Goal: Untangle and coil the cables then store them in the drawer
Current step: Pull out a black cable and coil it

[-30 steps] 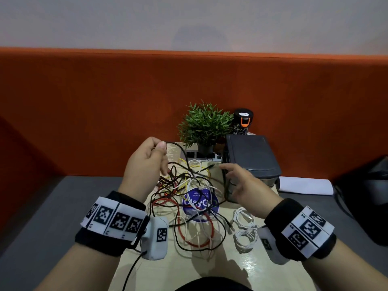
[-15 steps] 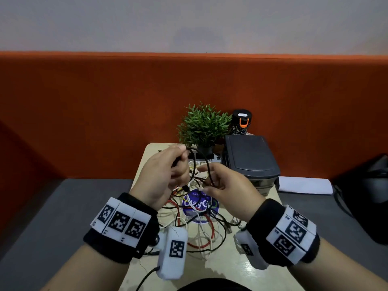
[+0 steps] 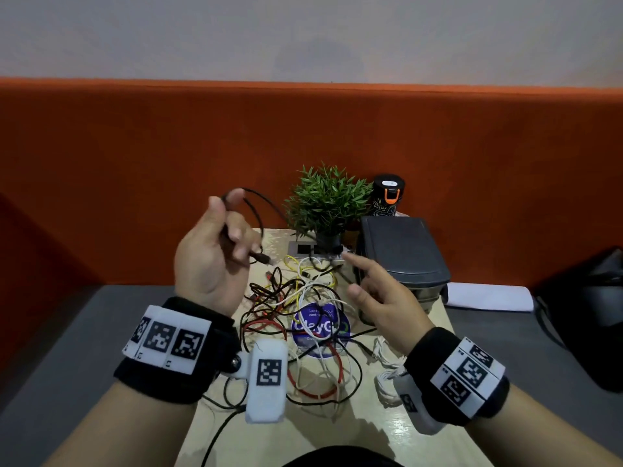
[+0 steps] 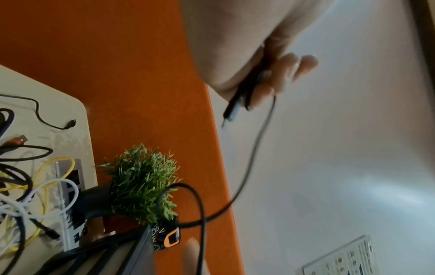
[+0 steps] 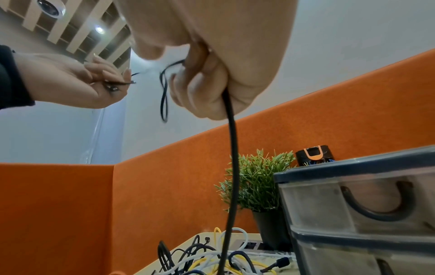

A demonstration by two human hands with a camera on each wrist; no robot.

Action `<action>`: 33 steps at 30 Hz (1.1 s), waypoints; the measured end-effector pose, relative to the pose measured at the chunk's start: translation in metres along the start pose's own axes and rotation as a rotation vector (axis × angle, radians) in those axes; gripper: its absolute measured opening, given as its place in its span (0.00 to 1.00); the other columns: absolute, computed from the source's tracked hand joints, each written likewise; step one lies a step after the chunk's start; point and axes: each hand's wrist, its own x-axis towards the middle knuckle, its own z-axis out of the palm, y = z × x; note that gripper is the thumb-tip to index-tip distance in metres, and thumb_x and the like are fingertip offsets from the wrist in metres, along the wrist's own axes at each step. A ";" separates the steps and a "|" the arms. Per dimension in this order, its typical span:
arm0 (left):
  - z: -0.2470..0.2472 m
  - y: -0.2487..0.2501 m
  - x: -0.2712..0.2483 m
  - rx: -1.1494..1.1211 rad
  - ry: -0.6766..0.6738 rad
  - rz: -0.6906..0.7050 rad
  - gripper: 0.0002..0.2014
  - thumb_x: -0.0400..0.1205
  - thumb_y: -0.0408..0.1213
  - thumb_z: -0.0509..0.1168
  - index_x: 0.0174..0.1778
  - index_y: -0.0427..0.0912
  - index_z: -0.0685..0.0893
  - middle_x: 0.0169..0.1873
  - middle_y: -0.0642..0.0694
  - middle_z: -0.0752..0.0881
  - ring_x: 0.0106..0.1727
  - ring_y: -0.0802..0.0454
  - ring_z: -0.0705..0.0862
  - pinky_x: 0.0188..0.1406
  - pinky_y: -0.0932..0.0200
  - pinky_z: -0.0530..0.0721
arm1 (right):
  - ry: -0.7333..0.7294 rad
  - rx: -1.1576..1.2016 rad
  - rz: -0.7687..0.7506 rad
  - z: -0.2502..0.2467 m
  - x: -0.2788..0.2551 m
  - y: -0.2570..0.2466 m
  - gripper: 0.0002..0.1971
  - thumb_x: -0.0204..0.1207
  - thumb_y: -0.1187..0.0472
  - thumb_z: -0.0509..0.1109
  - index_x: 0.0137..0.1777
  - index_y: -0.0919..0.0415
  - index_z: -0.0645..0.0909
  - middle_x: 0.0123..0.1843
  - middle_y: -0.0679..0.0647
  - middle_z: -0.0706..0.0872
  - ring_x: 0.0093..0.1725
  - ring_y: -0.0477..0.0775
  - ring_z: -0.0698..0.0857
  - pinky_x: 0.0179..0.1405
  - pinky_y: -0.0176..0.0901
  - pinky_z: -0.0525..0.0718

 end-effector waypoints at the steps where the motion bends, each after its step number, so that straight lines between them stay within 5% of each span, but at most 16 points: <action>1: -0.002 0.003 0.003 -0.019 0.041 0.036 0.17 0.89 0.43 0.47 0.50 0.41 0.80 0.19 0.55 0.71 0.18 0.59 0.64 0.25 0.65 0.71 | 0.002 0.055 -0.003 0.000 -0.001 0.000 0.18 0.75 0.41 0.61 0.65 0.32 0.76 0.31 0.42 0.74 0.31 0.38 0.73 0.32 0.27 0.69; 3: -0.007 0.012 0.009 -0.058 0.114 0.098 0.16 0.89 0.43 0.48 0.50 0.42 0.80 0.20 0.56 0.73 0.19 0.59 0.65 0.26 0.66 0.71 | 0.023 0.107 0.006 0.000 0.000 0.002 0.09 0.79 0.47 0.63 0.52 0.38 0.84 0.37 0.40 0.85 0.37 0.35 0.81 0.37 0.24 0.74; 6: -0.017 0.030 0.019 -0.114 0.129 0.182 0.16 0.89 0.42 0.49 0.53 0.42 0.81 0.24 0.57 0.77 0.21 0.59 0.68 0.31 0.66 0.71 | 0.012 -0.027 0.114 -0.001 0.003 0.012 0.10 0.82 0.56 0.65 0.42 0.43 0.83 0.37 0.40 0.86 0.38 0.29 0.81 0.36 0.20 0.74; 10: -0.023 0.047 0.024 -0.066 0.065 0.251 0.16 0.89 0.42 0.49 0.57 0.41 0.80 0.27 0.57 0.79 0.23 0.59 0.70 0.33 0.65 0.73 | 0.017 -0.173 0.238 -0.005 0.004 0.030 0.12 0.81 0.55 0.67 0.35 0.48 0.81 0.30 0.43 0.81 0.36 0.42 0.80 0.35 0.32 0.75; 13: -0.012 0.036 0.019 0.051 0.031 0.219 0.16 0.89 0.41 0.48 0.59 0.39 0.79 0.25 0.56 0.78 0.22 0.59 0.70 0.32 0.65 0.74 | -0.015 -0.148 0.279 -0.001 0.004 0.026 0.04 0.78 0.56 0.71 0.46 0.44 0.85 0.42 0.42 0.87 0.45 0.42 0.84 0.46 0.36 0.82; 15: -0.003 0.023 0.014 0.112 -0.016 0.165 0.16 0.88 0.41 0.48 0.58 0.38 0.79 0.22 0.55 0.76 0.20 0.58 0.69 0.30 0.64 0.74 | -0.017 -0.114 0.234 0.001 0.004 0.014 0.12 0.79 0.56 0.69 0.61 0.42 0.82 0.56 0.41 0.86 0.55 0.38 0.83 0.59 0.37 0.82; 18: 0.007 0.005 0.004 0.188 -0.075 0.072 0.16 0.86 0.41 0.51 0.57 0.36 0.80 0.20 0.53 0.73 0.19 0.57 0.66 0.28 0.62 0.71 | 0.027 0.066 0.106 0.002 0.004 -0.016 0.21 0.82 0.54 0.64 0.75 0.41 0.71 0.71 0.40 0.78 0.67 0.31 0.75 0.68 0.28 0.73; 22: 0.022 -0.016 -0.012 0.228 -0.178 -0.031 0.16 0.84 0.40 0.54 0.55 0.35 0.82 0.19 0.52 0.68 0.19 0.56 0.63 0.27 0.60 0.68 | 0.039 0.015 -0.079 0.003 0.008 -0.040 0.29 0.82 0.49 0.62 0.79 0.31 0.55 0.79 0.35 0.66 0.77 0.32 0.63 0.74 0.34 0.64; 25: 0.030 -0.024 -0.021 0.224 -0.225 -0.110 0.17 0.82 0.41 0.55 0.55 0.34 0.82 0.18 0.53 0.67 0.19 0.56 0.61 0.27 0.60 0.66 | 0.056 0.036 -0.125 0.007 0.012 -0.044 0.24 0.84 0.55 0.62 0.76 0.32 0.65 0.69 0.37 0.80 0.69 0.32 0.74 0.68 0.34 0.72; 28: 0.033 -0.027 -0.024 0.149 -0.248 -0.206 0.18 0.83 0.39 0.53 0.57 0.31 0.81 0.17 0.54 0.65 0.18 0.58 0.60 0.24 0.62 0.65 | 0.144 0.120 -0.099 0.012 0.013 -0.040 0.19 0.86 0.60 0.57 0.62 0.31 0.77 0.34 0.49 0.84 0.38 0.47 0.82 0.43 0.42 0.79; 31: 0.033 -0.029 -0.026 0.098 -0.253 -0.261 0.18 0.84 0.39 0.52 0.59 0.30 0.81 0.17 0.54 0.65 0.17 0.59 0.60 0.22 0.65 0.67 | 0.115 0.128 -0.034 0.019 0.013 -0.032 0.18 0.86 0.59 0.57 0.63 0.34 0.80 0.26 0.47 0.76 0.28 0.47 0.75 0.32 0.50 0.79; 33: 0.032 -0.030 -0.027 0.093 -0.250 -0.261 0.19 0.83 0.39 0.53 0.60 0.30 0.79 0.18 0.52 0.69 0.17 0.59 0.63 0.22 0.65 0.70 | 0.021 0.008 -0.007 0.022 0.010 -0.027 0.16 0.85 0.57 0.58 0.66 0.38 0.79 0.26 0.39 0.77 0.26 0.39 0.74 0.30 0.41 0.77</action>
